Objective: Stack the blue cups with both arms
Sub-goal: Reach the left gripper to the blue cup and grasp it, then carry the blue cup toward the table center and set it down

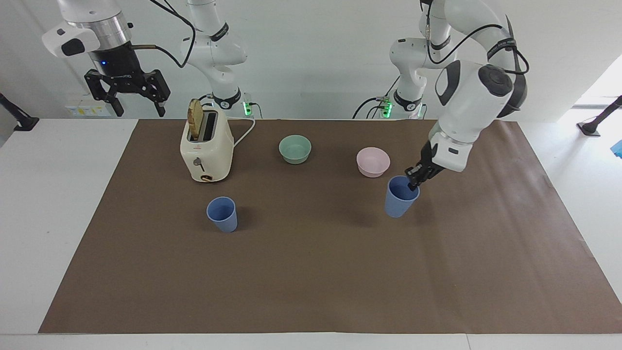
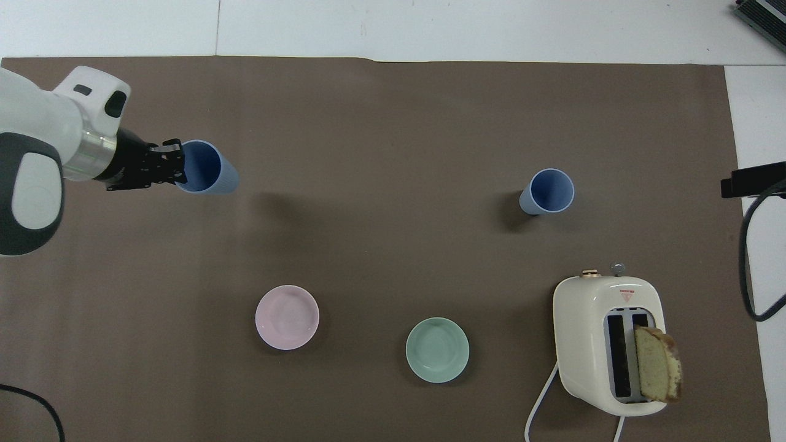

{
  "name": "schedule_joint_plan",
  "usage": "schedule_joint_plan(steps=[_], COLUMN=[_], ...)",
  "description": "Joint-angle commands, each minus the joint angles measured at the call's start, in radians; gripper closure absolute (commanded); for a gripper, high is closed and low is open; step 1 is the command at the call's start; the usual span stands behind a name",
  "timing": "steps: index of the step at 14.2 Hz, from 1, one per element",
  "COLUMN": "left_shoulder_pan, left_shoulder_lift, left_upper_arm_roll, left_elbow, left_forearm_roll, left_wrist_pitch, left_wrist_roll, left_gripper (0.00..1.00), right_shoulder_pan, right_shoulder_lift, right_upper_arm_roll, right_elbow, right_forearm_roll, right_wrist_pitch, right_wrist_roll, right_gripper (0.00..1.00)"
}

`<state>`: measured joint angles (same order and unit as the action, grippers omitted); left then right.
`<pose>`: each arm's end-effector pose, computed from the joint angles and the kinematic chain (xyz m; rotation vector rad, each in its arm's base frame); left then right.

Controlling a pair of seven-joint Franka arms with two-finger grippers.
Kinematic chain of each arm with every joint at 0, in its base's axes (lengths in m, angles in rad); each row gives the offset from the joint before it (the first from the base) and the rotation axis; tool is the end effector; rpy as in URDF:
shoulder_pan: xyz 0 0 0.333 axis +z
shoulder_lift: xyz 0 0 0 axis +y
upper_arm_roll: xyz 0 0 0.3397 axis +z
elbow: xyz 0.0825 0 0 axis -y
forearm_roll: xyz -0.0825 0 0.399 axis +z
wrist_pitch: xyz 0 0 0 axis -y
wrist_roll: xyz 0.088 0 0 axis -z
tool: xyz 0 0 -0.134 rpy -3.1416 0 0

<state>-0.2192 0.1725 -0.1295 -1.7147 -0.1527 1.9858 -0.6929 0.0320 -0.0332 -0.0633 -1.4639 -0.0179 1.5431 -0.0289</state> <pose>0.6035 -0.2286 0.4852 2.8899 0.5887 0.0063 0.5569 -0.0206 0.6894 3.1176 -0.0062 0.1745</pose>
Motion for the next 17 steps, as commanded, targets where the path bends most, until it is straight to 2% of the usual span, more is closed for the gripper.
schedule_joint_plan(steps=[1, 6, 17], left_shoulder_pan=[-0.103, -0.184, -0.219], left_shoulder_lift=[0.067, 0.145, 0.148], left_upper_arm_roll=[0.019, 0.019, 0.019], left_elbow=[0.009, 0.0, -0.08], left_forearm_roll=[0.022, 0.024, 0.024], left_wrist_pitch=[0.099, 0.174, 0.209], left_wrist_roll=[-0.123, -0.154, -0.145], left_gripper=[1.0, 1.0, 1.0], right_shoulder_pan=[-0.01, -0.01, -0.012], right_shoulder_lift=[-0.014, -0.014, -0.014], right_upper_arm_roll=[0.003, 0.005, 0.005], right_elbow=[-0.016, -0.016, -0.016], right_forearm_roll=[0.007, 0.007, 0.007], right_wrist_pitch=[0.009, 0.009, 0.009], right_wrist_roll=[-0.026, -0.026, -0.026], right_gripper=[0.0, 0.0, 0.0])
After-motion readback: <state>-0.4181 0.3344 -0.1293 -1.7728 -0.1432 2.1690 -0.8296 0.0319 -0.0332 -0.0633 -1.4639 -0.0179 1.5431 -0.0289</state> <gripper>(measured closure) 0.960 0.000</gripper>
